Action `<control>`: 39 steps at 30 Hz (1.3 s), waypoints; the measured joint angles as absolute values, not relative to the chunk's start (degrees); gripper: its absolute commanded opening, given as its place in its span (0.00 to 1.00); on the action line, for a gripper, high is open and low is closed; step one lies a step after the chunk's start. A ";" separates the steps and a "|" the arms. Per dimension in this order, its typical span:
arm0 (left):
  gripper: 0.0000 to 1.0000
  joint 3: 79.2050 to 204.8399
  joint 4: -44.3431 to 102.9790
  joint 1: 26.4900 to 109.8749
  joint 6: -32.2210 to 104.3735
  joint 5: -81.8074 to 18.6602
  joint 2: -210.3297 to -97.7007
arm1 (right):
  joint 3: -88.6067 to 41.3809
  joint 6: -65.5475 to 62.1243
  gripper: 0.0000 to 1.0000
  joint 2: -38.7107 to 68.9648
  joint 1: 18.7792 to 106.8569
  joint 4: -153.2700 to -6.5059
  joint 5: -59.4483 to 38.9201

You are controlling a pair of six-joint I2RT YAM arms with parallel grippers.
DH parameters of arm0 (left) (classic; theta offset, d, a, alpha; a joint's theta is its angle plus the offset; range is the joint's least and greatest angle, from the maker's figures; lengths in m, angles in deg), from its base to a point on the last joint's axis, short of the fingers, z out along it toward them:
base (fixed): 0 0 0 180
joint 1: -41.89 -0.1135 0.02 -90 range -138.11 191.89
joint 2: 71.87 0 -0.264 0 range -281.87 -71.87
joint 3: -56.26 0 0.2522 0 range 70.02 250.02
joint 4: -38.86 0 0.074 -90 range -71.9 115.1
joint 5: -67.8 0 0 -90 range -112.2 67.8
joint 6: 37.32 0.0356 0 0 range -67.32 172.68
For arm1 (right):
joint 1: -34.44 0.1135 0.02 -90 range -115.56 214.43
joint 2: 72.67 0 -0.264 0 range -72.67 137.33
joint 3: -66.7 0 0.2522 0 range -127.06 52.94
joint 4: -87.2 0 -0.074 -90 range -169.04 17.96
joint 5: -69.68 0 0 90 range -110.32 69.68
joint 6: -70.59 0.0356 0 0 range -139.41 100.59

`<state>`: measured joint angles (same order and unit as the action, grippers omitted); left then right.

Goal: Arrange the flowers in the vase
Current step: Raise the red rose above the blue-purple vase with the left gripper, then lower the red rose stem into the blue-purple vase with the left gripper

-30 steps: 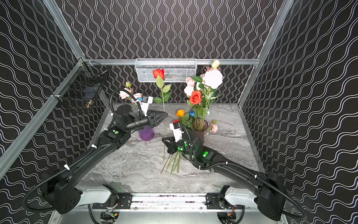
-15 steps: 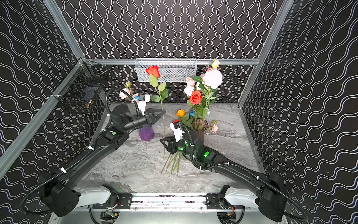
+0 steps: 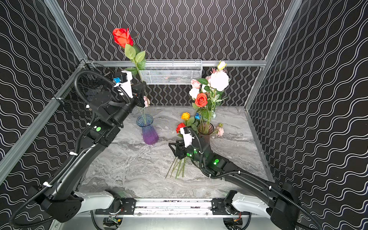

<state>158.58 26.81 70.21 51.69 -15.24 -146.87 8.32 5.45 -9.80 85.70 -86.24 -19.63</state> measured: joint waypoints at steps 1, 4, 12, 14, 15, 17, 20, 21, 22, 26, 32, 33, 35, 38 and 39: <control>0.00 158.86 26.99 69.75 53.09 -14.08 -147.33 | 8.34 5.45 0.56 -9.76 85.70 -86.24 -19.63; 0.00 159.19 28.45 67.54 55.01 -11.94 -148.73 | 8.58 5.47 0.55 -9.74 85.70 -86.33 -19.61; 0.00 158.60 28.89 62.36 52.93 -11.35 -152.38 | 8.10 5.45 0.55 -7.77 85.70 -86.24 -19.58; 0.00 155.97 29.44 61.38 50.95 -11.39 -152.21 | 7.90 5.45 0.55 -7.33 85.70 -86.24 -19.58; 0.00 154.20 29.59 60.94 50.03 -11.00 -151.99 | 7.77 5.45 0.55 -7.05 85.70 -86.26 -19.58; 0.00 151.14 29.72 60.33 47.93 -10.74 -151.66 | 7.55 5.43 0.56 -6.55 85.70 -86.26 -19.56; 0.00 148.04 29.48 60.11 45.44 -9.71 -151.64 | 7.25 5.39 0.56 -6.02 85.68 -86.26 -19.54; 0.07 147.12 29.04 60.11 44.65 -8.97 -151.49 | 7.23 5.39 0.56 -5.98 85.66 -86.26 -19.52; 0.13 146.27 28.87 60.11 43.71 -8.40 -151.27 | 7.20 5.28 0.56 -5.98 85.66 -86.26 -19.37; 0.48 143.36 26.90 60.00 41.87 -5.78 -150.50 | 7.20 5.23 0.57 -6.09 85.66 -86.24 -19.34; 0.68 145.88 20.89 59.96 40.63 -4.51 -150.50 | 7.20 5.21 0.57 -6.57 85.66 -86.26 -19.34; 0.71 146.71 19.67 59.96 40.54 -4.60 -150.50 | 7.20 5.21 0.57 -6.66 85.66 -86.26 -19.37; 0.85 148.63 16.39 59.96 40.41 -5.45 -150.77 | 7.20 5.21 0.57 -6.74 85.63 -86.26 -19.37; 0.93 154.62 8.61 59.96 39.49 -8.68 -153.08 | 7.20 5.21 0.57 -6.81 85.63 -86.26 -19.37; 0.98 156.21 5.92 60.02 39.51 -9.51 -153.54 | 7.20 5.19 0.57 -6.81 85.63 -86.26 -19.37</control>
<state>156.21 5.92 60.02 39.51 -9.51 -153.54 7.20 5.19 -6.81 85.63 -86.26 -19.37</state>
